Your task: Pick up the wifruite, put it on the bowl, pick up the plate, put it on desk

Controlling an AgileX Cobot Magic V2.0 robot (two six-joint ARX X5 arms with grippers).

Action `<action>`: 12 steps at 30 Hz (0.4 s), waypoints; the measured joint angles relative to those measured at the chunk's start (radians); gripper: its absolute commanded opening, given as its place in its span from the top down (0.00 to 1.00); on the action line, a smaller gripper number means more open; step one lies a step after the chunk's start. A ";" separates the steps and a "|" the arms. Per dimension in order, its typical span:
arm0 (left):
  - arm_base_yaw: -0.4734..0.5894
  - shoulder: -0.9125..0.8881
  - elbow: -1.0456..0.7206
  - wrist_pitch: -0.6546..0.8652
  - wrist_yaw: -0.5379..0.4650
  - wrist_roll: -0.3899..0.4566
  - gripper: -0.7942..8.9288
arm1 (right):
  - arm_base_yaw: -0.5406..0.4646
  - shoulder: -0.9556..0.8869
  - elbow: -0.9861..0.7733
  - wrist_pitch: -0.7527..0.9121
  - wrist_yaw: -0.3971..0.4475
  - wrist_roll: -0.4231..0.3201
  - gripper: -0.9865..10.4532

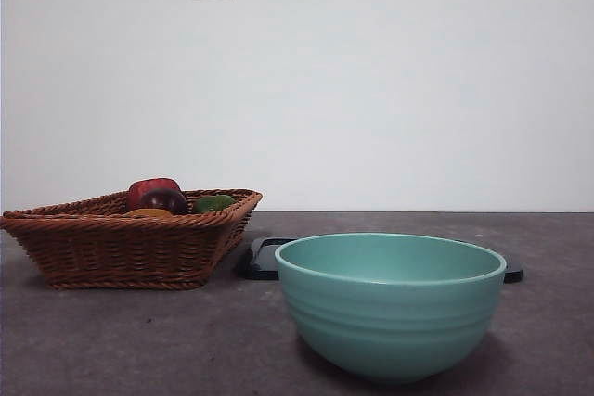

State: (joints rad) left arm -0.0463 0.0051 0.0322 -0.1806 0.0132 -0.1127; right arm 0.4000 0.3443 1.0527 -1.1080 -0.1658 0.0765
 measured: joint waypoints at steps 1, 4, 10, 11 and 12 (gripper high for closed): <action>0.000 0.000 0.000 0.000 0.000 0.000 0.90 | -0.039 -0.014 -0.047 0.075 -0.012 -0.019 0.90; 0.000 0.000 0.000 0.000 0.000 0.000 0.90 | -0.157 -0.066 -0.227 0.343 -0.059 -0.054 0.90; 0.000 0.000 0.000 0.000 0.000 0.001 0.90 | -0.380 -0.192 -0.652 0.858 -0.092 -0.069 0.90; 0.000 0.000 0.000 0.000 0.000 0.001 0.90 | -0.404 -0.204 -0.711 0.917 -0.086 -0.070 0.90; 0.000 0.000 0.000 0.000 0.000 0.002 0.90 | -0.426 -0.217 -0.778 0.976 -0.067 -0.071 0.90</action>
State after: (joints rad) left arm -0.0463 0.0051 0.0322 -0.1806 0.0132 -0.1108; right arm -0.0265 0.1272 0.2749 -0.1322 -0.2329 0.0059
